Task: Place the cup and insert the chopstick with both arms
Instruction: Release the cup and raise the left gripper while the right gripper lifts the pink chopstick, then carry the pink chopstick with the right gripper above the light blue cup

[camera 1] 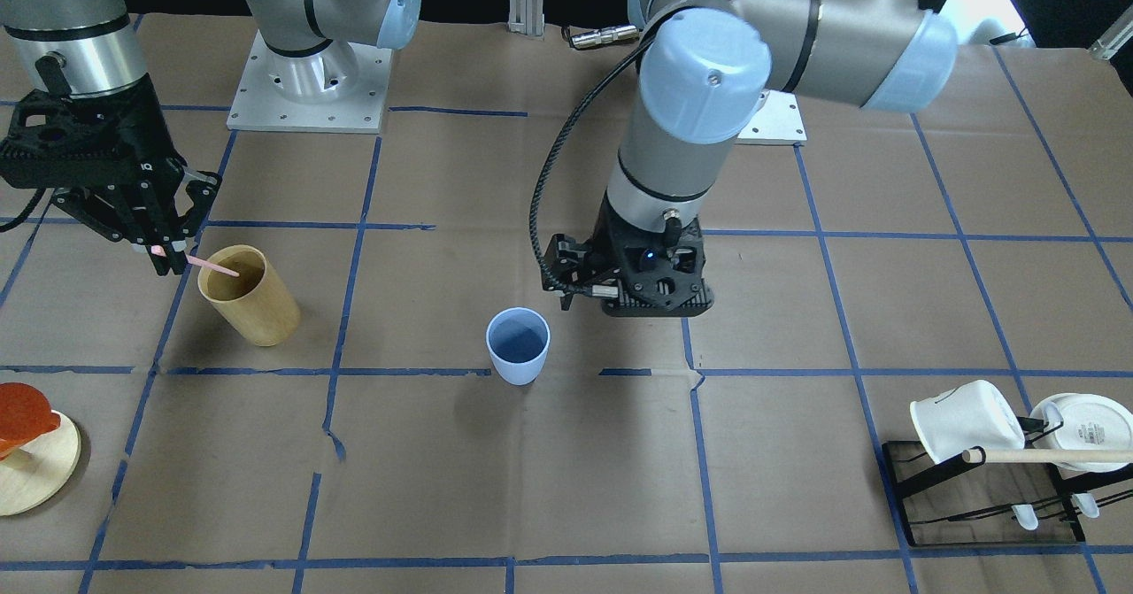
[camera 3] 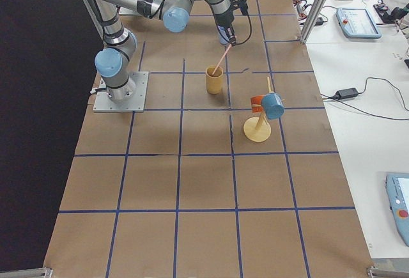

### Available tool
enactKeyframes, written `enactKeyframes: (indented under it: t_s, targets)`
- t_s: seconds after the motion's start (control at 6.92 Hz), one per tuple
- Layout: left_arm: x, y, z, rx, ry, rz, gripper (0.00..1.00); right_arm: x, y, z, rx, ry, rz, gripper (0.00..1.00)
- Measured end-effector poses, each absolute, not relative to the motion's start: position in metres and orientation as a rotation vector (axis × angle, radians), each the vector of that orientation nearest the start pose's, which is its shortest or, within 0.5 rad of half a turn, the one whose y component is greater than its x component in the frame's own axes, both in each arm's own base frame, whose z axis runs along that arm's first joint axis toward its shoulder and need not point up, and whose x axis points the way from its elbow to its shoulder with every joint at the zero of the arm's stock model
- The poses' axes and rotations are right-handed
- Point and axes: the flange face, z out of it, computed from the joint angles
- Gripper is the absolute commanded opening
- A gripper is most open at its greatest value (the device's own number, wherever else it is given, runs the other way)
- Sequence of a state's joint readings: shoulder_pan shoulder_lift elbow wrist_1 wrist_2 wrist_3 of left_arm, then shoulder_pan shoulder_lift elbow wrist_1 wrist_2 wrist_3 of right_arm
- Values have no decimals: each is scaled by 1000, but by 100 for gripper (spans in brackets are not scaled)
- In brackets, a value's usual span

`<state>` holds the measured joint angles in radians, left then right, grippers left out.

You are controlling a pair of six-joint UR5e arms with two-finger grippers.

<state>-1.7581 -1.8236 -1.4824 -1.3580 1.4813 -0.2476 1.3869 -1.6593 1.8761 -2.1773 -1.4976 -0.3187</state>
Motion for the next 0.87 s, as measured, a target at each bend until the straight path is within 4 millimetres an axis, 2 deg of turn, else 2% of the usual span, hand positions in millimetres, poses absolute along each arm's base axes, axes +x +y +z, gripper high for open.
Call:
enactKeyframes:
  t_s: [0.14, 0.29, 0.43, 0.58, 0.72, 0.87]
  targets:
    - [-231, -556, 451, -65, 3235, -39, 100, 55, -496, 459, -192, 3055, -648, 10]
    - [-222, -549, 477, -59, 3235, -57, 100, 60, -497, 467, -151, 3011, -669, 10]
    - [-205, -542, 493, -95, 3228, -60, 100, 62, -499, 478, -132, 2986, -694, 10]
    - [-181, -539, 498, -155, 3214, -51, 100, 66, -501, 492, -134, 2973, -719, 10]
    - [-167, -535, 504, -184, 3203, -53, 100, 76, -502, 501, -128, 2959, -730, 9]
    - [-161, -527, 508, -155, 3197, -47, 100, 96, -500, 505, -101, 2936, -725, 9]
